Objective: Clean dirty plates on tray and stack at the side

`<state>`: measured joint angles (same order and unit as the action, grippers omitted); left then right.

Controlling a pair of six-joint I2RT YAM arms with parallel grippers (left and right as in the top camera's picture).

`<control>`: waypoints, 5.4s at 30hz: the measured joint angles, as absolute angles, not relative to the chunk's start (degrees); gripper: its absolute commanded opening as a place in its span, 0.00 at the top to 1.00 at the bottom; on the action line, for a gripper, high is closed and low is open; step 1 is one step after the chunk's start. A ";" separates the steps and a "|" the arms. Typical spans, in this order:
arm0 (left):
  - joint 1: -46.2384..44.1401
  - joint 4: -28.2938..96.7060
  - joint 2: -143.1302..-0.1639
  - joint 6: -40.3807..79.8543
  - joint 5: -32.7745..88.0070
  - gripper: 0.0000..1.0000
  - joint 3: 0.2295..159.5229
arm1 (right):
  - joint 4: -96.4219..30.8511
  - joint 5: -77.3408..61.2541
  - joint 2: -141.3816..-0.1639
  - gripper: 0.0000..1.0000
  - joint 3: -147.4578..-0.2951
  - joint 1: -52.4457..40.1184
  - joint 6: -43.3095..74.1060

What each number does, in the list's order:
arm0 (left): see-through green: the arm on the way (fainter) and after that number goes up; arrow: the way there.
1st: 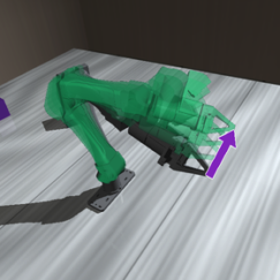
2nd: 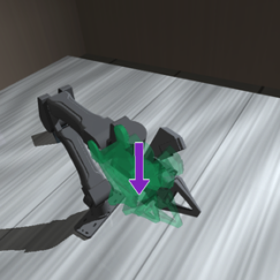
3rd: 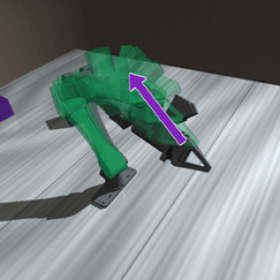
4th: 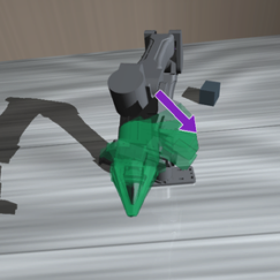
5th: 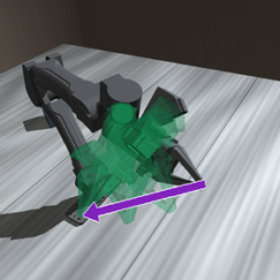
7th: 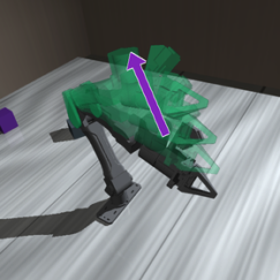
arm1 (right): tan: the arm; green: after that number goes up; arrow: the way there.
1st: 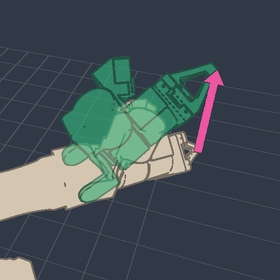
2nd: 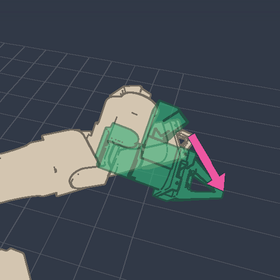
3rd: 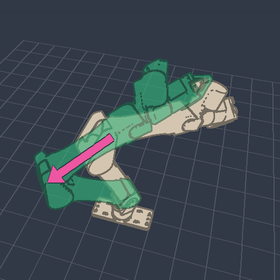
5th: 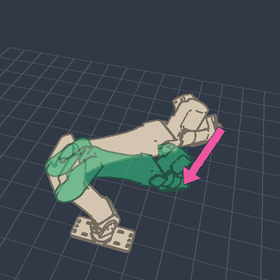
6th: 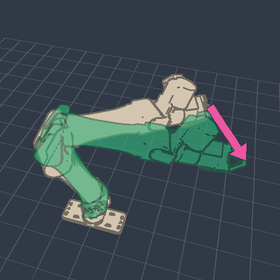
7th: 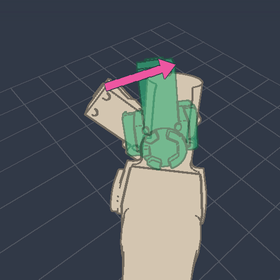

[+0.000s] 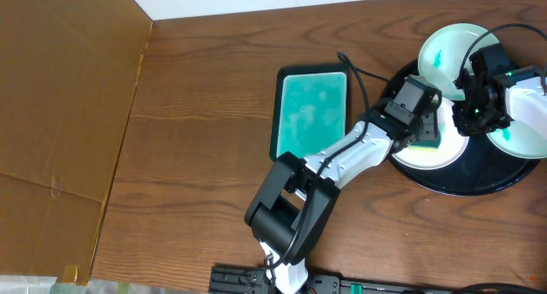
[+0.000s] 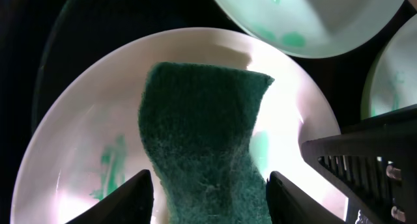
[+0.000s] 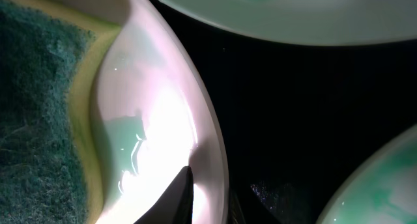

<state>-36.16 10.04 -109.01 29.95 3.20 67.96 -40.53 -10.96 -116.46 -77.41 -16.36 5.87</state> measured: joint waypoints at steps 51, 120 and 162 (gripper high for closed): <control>-30.92 15.73 -108.62 30.20 -5.58 0.93 68.23 | -40.93 -12.29 -116.40 0.99 -77.52 -16.32 6.52; -25.23 14.04 -110.43 23.70 4.89 0.93 69.21 | -40.40 -13.08 -116.40 0.99 -77.52 -16.36 7.07; -0.69 39.62 -83.48 28.51 -12.75 0.93 68.58 | -18.72 58.50 -99.59 0.99 -77.84 -47.64 -32.84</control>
<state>-0.69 39.62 -83.48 28.51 -12.75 68.58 -18.72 58.50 -99.59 -77.84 -47.64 -32.84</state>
